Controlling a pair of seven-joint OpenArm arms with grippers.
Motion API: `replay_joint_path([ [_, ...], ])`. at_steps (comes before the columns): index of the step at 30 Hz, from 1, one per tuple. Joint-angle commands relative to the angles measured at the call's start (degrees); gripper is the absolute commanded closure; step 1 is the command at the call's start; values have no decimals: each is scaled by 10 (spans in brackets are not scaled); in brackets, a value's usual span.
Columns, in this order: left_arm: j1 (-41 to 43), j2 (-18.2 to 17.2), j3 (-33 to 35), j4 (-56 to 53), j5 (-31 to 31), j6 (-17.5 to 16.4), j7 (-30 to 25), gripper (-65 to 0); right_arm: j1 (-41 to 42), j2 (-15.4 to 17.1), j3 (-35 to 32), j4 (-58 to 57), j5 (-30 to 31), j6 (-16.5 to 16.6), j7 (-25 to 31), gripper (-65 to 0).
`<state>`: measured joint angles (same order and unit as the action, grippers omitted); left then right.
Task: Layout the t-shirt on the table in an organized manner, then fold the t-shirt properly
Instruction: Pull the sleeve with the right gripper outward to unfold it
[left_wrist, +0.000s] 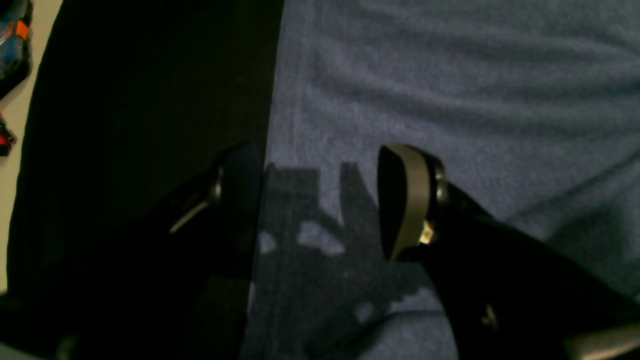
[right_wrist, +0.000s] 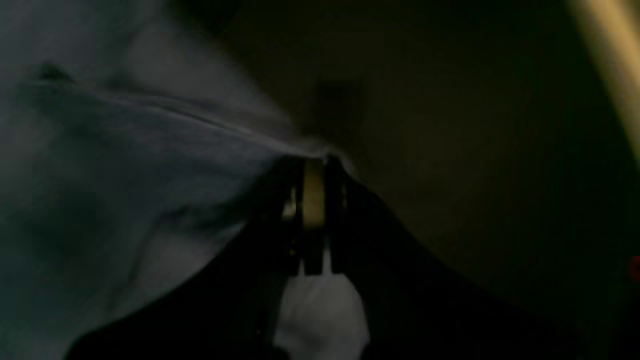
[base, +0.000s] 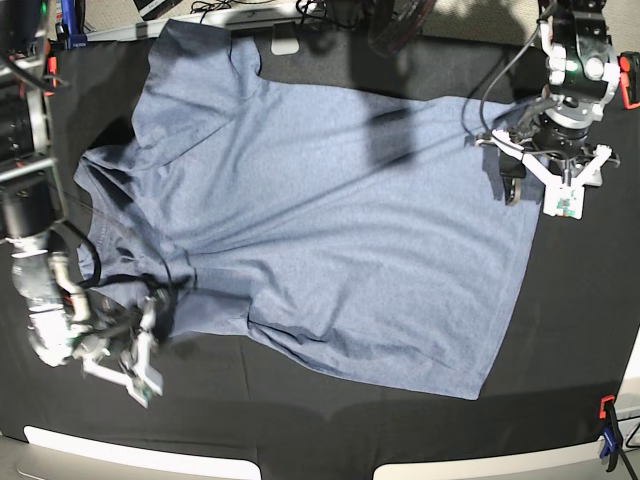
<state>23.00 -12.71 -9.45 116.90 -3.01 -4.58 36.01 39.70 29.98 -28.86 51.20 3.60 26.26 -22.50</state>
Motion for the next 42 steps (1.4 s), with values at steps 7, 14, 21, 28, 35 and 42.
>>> replay_joint_path([
  [7,-1,-3,-3,10,-1,2,-13,-345,88,-100,5,8,-129,-153,115,-21],
  [14,-1,-3,-3,10,0,2,-9,-345,129,-136,5,8,-141,-154,104,-299],
  [21,-1,-3,-3,10,-1,2,-9,-345,131,-126,5,8,-139,-162,14,-299],
  [28,0,-3,-3,10,-1,2,-9,-345,113,-67,5,29,-39,-159,-70,-297],
  [35,0,-4,-3,10,0,2,-37,-345,-17,62,19,201,1,-160,-113,-296],
  [42,-42,-7,-7,-36,-2,3,-42,-345,-184,125,170,330,50,-158,-161,-296],
])
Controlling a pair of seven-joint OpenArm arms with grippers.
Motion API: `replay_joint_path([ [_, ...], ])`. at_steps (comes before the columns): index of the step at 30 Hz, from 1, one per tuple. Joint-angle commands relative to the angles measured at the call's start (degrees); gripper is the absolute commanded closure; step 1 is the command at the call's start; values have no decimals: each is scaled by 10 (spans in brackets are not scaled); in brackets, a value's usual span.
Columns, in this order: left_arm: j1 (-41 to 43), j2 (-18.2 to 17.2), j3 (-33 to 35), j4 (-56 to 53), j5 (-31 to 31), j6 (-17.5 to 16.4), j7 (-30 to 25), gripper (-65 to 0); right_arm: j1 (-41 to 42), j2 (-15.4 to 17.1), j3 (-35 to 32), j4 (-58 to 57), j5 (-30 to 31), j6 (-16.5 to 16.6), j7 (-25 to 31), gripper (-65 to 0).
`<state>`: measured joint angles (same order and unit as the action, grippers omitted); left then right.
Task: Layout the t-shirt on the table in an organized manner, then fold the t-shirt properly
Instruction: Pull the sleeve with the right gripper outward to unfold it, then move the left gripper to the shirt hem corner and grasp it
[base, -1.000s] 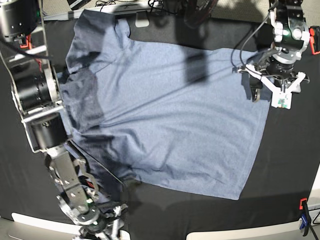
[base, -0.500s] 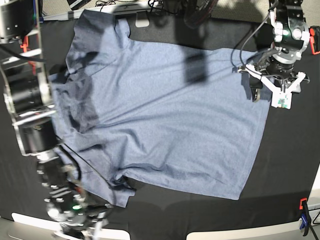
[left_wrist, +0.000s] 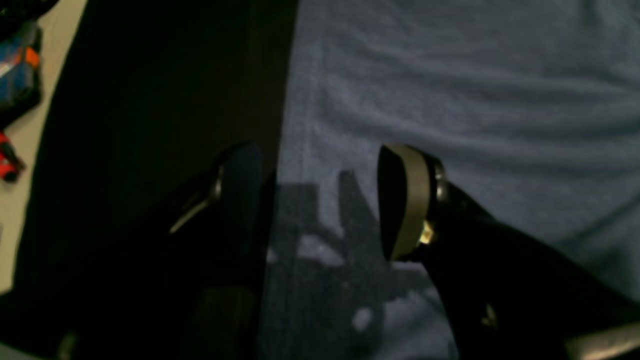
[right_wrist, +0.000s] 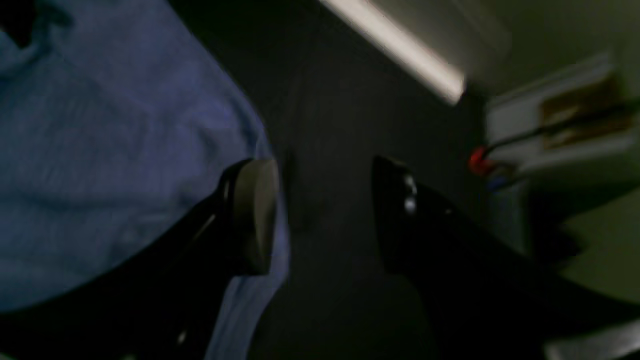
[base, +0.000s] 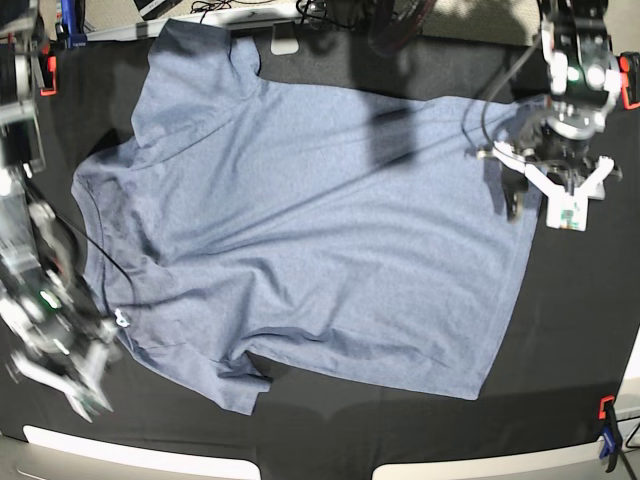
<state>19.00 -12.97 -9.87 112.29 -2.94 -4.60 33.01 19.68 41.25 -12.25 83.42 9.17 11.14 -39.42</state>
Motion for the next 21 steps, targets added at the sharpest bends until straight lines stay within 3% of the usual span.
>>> replay_joint_path([
  [1,-11,-4,-3,-10,-3,4,-12,-345,-9,14,32,15,4,-2,8,-296],
  [6,-56,-4,-3,-114,-1,3,-17,-345,-118,14,157,38,47,47,10,-296],
  [12,-118,-4,-3,-158,-22,-14,-74,-345,-208,2,249,43,109,79,3,-296],
  [17,-222,-4,-3,-245,-47,-38,-74,-344,-268,-43,295,53,115,111,-7,-296],
  [21,-334,-14,-2,-371,-72,-63,-85,-344,-314,-94,311,87,114,116,-5,-296],
])
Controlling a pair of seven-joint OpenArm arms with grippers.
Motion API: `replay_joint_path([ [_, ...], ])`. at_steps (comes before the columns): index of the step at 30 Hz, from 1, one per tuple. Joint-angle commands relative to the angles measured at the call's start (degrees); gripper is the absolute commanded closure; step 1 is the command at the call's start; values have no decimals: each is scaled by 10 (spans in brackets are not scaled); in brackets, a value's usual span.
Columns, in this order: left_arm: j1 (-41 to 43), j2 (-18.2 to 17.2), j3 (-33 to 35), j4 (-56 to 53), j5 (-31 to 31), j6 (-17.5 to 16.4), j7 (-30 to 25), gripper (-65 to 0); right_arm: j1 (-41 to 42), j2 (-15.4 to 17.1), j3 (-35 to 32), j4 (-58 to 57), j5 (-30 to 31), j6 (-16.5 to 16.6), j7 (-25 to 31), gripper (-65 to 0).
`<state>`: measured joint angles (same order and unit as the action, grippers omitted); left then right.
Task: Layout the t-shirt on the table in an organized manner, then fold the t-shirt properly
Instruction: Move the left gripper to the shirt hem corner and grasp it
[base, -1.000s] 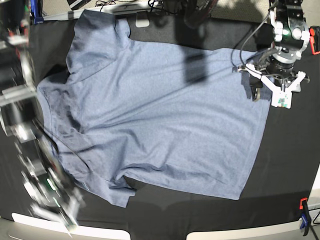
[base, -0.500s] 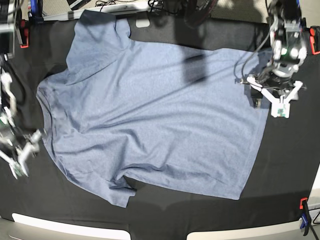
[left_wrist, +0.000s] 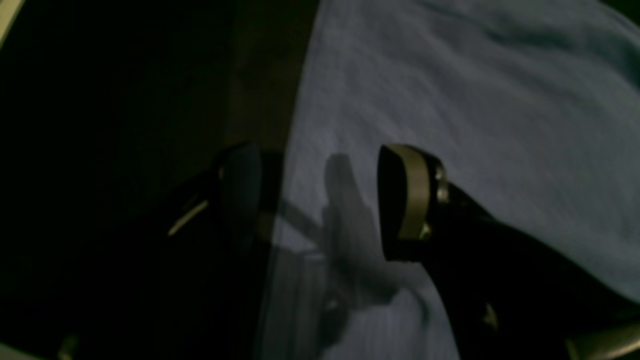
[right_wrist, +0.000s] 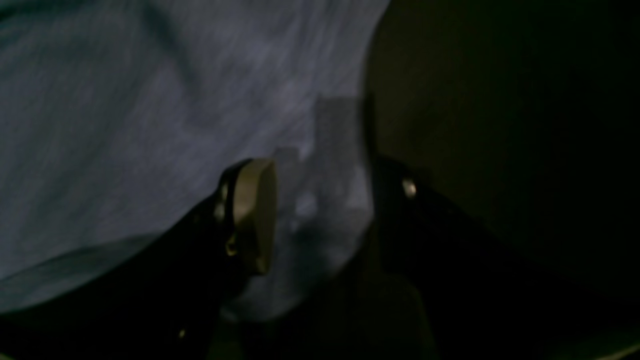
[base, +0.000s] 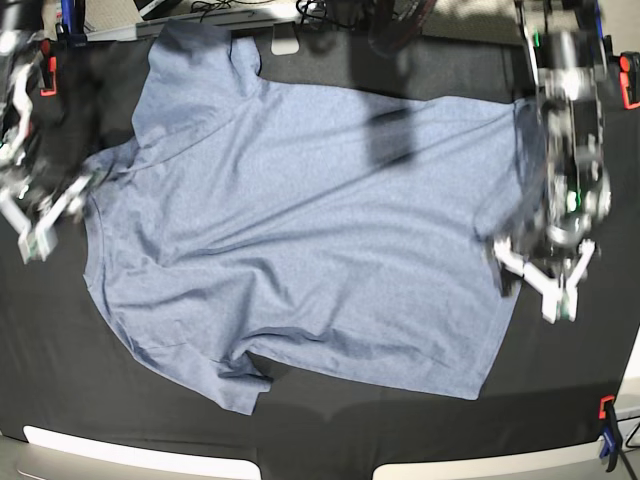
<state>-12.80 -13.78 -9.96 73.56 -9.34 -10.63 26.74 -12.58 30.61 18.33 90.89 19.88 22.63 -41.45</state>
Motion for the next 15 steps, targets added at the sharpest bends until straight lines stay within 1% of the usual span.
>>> replay_joint_path([
  [1,-47,-8,-1,-19,-16,-13,-28,-344,-1,1,5,22,7,2,16,-296],
  [3,-109,-11,-1,-97,-17,-19,-41,-344,-15,-25,5,44,7,2,15,-296],
  [7,-232,-19,-1,-284,-16,-19,-80,-344,-33,-73,5,79,7,6,15,-296],
  [9,-288,-22,-1,-382,-10,-19,-111,-344,-37,-94,5,91,7,11,15,-296],
  [11,-337,-23,-1,-476,11,-19,-148,-344,-38,-112,5,97,7,20,12,-296],
  [13,-374,-23,-1,-557,24,-19,-181,-344,-38,-127,5,101,7,30,10,-296],
  [15,-396,-23,-1,-622,24,-19,-219,-344,-38,-139,5,101,7,38,10,-296],
])
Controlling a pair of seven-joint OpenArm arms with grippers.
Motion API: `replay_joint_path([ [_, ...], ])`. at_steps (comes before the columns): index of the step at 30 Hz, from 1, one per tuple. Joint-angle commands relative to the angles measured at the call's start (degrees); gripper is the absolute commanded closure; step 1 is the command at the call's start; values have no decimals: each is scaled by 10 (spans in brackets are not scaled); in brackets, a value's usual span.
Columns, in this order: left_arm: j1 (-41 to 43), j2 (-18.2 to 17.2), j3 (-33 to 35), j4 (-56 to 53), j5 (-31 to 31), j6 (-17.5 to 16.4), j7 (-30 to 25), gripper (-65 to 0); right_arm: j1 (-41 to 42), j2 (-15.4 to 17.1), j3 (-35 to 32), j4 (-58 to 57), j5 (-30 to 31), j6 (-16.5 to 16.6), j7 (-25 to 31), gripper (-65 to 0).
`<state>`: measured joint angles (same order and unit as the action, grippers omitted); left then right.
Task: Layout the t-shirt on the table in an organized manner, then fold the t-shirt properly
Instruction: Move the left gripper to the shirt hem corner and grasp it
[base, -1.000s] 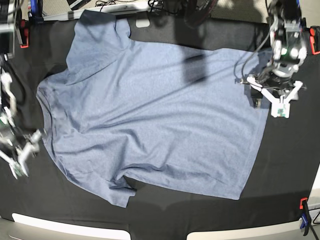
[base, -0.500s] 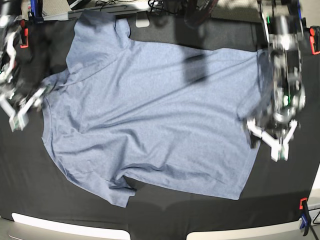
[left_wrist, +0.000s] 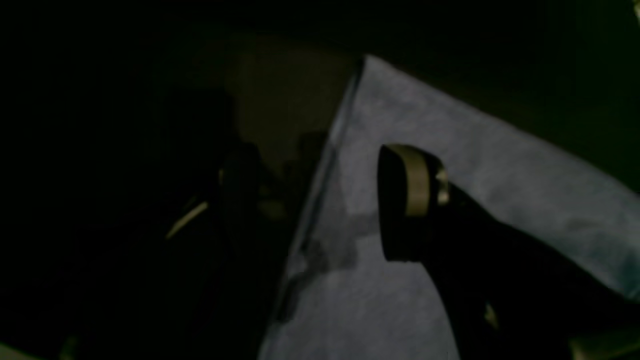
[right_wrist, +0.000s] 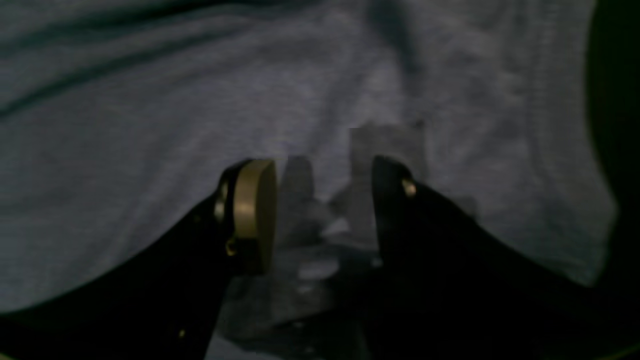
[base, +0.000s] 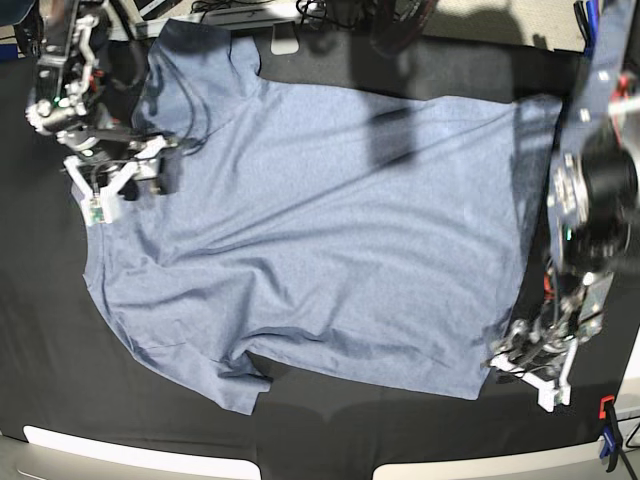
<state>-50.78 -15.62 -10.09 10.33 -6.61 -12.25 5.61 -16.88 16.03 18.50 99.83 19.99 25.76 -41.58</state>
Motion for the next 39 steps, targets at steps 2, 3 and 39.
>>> replay_joint_path([
  [2,-23,-5,1,-34,-3,-2,-43,-344,5,0,3,12,6,11,11,-296],
  [3,-24,-5,1,-49,-3,-2,-57,-344,5,-2,3,12,6,12,10,-296],
  [39,21,3,0,-70,-3,-66,-57,-213,7,-2,3,12,16,30,9,-296],
])
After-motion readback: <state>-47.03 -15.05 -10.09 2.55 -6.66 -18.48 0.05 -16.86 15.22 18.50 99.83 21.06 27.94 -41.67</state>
